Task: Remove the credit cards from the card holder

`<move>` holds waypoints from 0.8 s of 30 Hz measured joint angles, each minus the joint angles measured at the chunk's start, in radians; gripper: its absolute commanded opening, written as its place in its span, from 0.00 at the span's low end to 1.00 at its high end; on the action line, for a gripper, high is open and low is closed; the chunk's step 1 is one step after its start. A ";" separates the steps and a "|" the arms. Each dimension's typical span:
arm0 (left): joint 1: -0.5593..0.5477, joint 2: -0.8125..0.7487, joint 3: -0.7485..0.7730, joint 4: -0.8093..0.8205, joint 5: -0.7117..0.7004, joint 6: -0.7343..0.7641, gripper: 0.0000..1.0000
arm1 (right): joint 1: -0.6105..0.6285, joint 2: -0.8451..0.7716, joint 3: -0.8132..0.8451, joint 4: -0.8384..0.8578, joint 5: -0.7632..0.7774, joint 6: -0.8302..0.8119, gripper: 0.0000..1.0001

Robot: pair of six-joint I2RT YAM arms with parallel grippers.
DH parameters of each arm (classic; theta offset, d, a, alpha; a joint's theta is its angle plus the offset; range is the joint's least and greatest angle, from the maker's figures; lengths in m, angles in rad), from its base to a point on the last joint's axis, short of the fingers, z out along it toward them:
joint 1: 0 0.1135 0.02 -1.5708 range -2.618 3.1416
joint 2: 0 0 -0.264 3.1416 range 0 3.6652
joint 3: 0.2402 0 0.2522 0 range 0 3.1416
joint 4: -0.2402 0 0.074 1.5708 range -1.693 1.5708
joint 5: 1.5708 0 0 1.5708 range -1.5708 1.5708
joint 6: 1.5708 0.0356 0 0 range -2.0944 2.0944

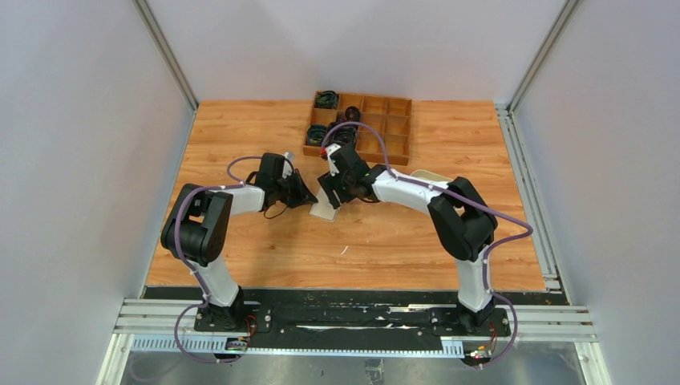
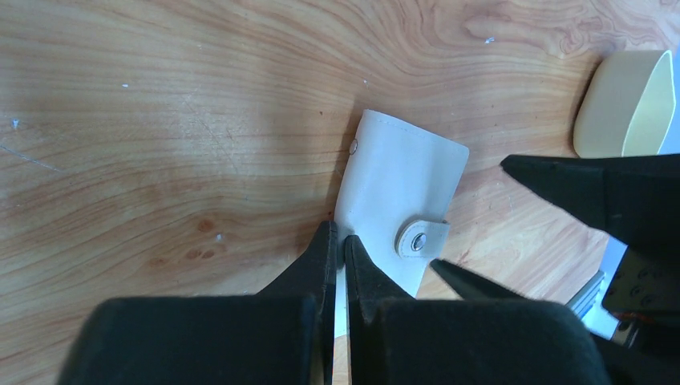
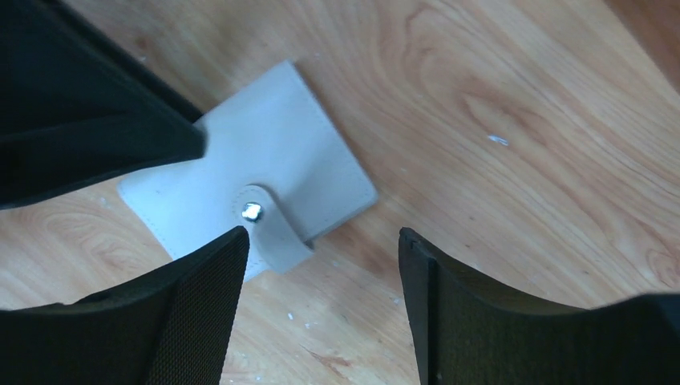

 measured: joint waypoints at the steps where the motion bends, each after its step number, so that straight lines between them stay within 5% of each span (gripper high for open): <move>1: 0.000 0.000 0.000 0.000 -0.001 0.000 0.00 | 0.006 0.004 0.003 -0.001 -0.003 -0.005 0.70; 9: 0.000 0.001 0.000 0.000 -0.003 -0.001 0.00 | 0.058 0.056 0.037 -0.004 -0.021 -0.045 0.54; 18: 0.000 0.003 0.000 0.003 -0.005 -0.007 0.00 | 0.065 0.060 0.042 -0.005 -0.021 -0.065 0.00; 24: 0.000 0.005 0.000 0.003 -0.009 -0.008 0.00 | 0.067 0.060 0.047 -0.010 -0.018 -0.072 0.00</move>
